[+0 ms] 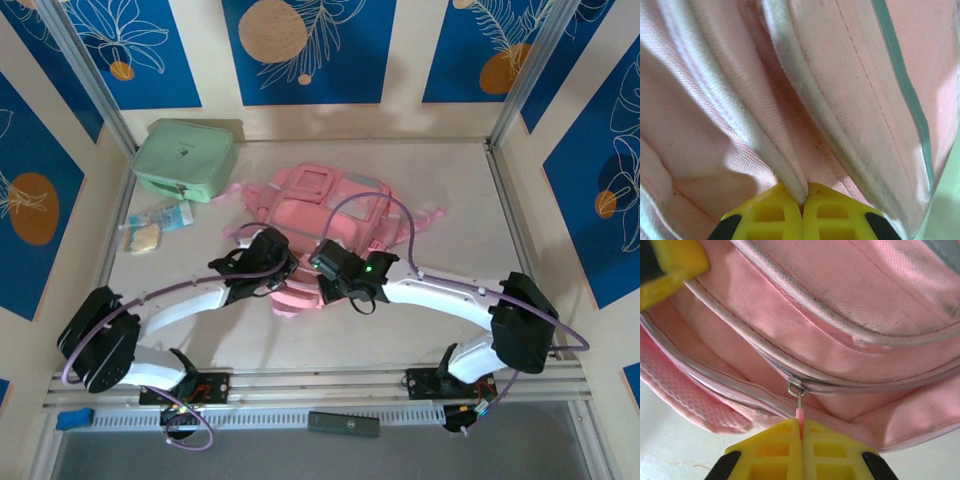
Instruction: Pack books, pencil case, and school supplies into a backpack
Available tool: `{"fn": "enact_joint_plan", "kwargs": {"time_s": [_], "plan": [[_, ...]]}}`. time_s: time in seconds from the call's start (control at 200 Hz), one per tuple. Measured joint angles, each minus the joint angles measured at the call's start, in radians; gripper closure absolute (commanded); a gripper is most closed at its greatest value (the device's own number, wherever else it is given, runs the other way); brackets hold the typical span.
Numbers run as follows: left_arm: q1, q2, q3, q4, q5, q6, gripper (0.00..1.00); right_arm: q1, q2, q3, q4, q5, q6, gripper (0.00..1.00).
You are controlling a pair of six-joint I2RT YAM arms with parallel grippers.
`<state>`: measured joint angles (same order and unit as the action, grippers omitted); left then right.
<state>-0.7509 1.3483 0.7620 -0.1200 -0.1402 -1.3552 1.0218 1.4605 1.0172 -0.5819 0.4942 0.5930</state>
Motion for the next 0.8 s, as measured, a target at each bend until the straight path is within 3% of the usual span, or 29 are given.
{"fn": "enact_joint_plan", "kwargs": {"time_s": [0.37, 0.8], "plan": [[0.302, -0.190, -0.063, -0.136, 0.166, 0.227, 1.00, 0.032, 0.107, 0.086, -0.090, 0.138, 0.009, 1.00], [0.467, -0.127, -0.024, -0.159, 0.346, 0.406, 1.00, -0.180, 0.109, 0.105, -0.057, 0.147, -0.079, 1.00]]}}
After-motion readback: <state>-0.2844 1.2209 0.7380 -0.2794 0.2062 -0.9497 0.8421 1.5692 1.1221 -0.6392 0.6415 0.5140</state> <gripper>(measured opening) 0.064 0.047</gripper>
